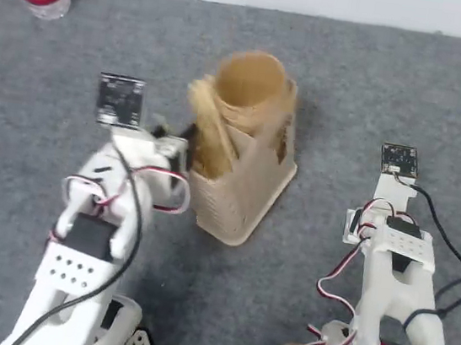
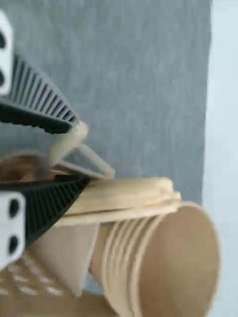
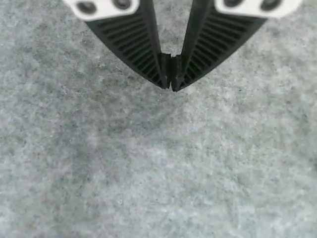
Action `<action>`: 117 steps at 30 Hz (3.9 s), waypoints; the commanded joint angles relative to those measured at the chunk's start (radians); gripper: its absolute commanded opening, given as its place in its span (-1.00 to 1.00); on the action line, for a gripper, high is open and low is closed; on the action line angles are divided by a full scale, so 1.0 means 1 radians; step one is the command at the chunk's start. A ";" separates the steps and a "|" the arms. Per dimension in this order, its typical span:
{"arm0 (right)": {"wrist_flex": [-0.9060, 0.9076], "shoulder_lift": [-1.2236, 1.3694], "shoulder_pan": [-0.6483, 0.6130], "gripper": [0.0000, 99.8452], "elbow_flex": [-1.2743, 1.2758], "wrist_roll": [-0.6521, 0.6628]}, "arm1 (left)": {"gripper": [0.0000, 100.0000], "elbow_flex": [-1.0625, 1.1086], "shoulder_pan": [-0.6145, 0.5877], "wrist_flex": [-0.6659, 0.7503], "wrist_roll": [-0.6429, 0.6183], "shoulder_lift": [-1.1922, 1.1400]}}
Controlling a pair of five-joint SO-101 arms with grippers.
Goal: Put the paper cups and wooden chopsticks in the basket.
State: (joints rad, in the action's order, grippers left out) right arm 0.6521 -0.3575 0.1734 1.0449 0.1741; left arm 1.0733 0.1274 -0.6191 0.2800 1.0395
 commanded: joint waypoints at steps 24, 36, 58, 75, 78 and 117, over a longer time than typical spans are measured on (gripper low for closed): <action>-0.012 -0.031 -0.008 -0.98 0.000 0.012 | -0.67 -0.750 -0.120 -0.611 0.106 -0.361; -0.015 -0.031 -0.008 -0.98 0.000 0.012 | -0.75 -0.665 -0.144 -0.562 0.531 -0.922; -0.015 -0.031 -0.008 -0.98 0.000 0.012 | -0.76 -0.811 -0.152 -0.430 0.566 -1.370; -0.015 -0.031 -0.008 -0.98 0.000 0.012 | -0.98 -1.055 -0.224 -0.606 0.218 -1.175; -0.015 -0.031 -0.008 -0.98 0.000 0.012 | -0.98 -1.052 -0.226 -0.640 0.222 -1.057; -0.015 -0.031 -0.008 -0.98 0.000 0.012 | -0.67 -2.087 -0.229 -0.882 0.110 -2.101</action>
State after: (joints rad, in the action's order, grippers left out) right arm 0.6521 -0.3575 0.1734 1.0449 0.1741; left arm -0.7265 -0.1105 -1.3725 0.3583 -0.9352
